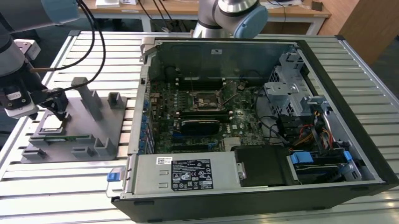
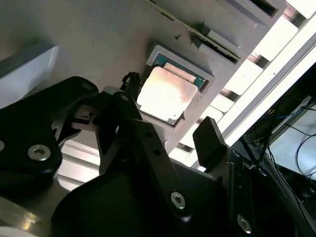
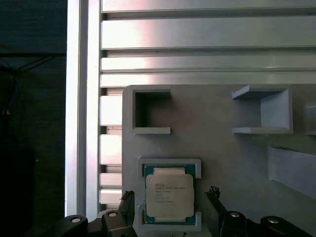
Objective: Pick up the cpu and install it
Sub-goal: 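Pick up the cpu and move it towards the insertion slot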
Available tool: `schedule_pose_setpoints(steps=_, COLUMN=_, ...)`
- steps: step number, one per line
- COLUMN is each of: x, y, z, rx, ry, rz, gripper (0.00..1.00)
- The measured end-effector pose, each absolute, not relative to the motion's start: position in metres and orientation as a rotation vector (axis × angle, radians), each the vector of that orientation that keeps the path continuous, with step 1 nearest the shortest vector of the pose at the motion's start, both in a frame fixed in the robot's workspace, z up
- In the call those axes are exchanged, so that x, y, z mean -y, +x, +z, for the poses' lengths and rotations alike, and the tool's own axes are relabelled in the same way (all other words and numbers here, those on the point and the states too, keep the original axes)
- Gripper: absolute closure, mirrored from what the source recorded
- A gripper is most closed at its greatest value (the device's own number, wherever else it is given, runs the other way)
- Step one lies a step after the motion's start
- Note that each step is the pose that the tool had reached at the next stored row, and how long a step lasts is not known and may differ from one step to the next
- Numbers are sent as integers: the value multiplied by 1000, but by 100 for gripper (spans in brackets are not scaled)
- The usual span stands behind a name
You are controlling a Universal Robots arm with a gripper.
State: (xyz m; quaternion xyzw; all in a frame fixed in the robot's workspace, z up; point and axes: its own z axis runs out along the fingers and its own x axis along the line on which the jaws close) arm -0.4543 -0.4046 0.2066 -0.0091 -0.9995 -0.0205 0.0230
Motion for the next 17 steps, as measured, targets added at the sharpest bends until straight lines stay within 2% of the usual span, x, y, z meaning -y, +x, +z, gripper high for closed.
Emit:
schedule_pose_setpoints(steps=1, x=405, y=-454, z=205, rx=3095, ry=-28, rz=-64, gripper=34)
schedule_pose_setpoints(steps=2, x=405, y=-454, z=203, rx=3095, ry=-29, rz=-63, gripper=28)
schedule_pose_setpoints(steps=17, x=405, y=-455, z=184, rx=3096, ry=13, rz=-61, gripper=28)
